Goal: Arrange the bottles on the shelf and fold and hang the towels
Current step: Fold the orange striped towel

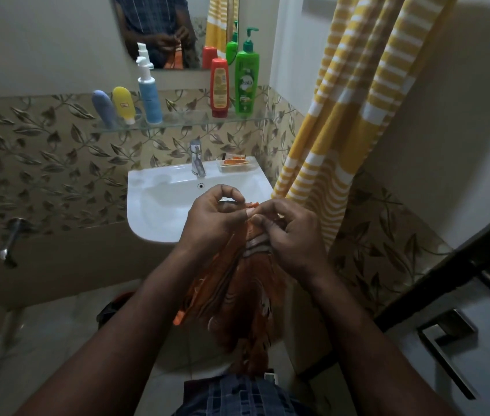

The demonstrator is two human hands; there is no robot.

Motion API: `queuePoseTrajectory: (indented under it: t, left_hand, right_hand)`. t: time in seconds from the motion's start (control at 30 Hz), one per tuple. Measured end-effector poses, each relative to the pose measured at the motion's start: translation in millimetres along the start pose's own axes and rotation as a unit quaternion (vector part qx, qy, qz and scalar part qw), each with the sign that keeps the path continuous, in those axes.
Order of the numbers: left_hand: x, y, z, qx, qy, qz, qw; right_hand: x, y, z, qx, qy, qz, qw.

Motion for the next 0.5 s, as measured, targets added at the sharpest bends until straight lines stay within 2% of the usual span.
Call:
queuePoseTrajectory:
  t: [0.13,0.3,0.5]
  left_hand:
    - [2.6,5.3,3.4,0.000,-0.029,0.039,0.999]
    - [7.0,6.4,6.5,0.008,-0.051,0.034,0.998]
    - [10.7,7.9,8.6,0.019,-0.063,0.034,0.997]
  right_hand:
    - [-9.7,4.6,-5.9,-0.009,0.056,-0.004,0.998]
    - [-14.5,2.0,-7.1,-0.014,0.064,-0.021,0.998]
    - [-18.7,5.2,-7.5,0.017,0.076,-0.031,0.996]
Point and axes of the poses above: each hand's wrist, its own z-axis away from the middle knuckle, its own x-axis out of the palm, y = z × x, the point moved 4 cm from there along -z, towards the middle knuckle, and after that the axes turned 1 degree about x, right-handed, at the moved point
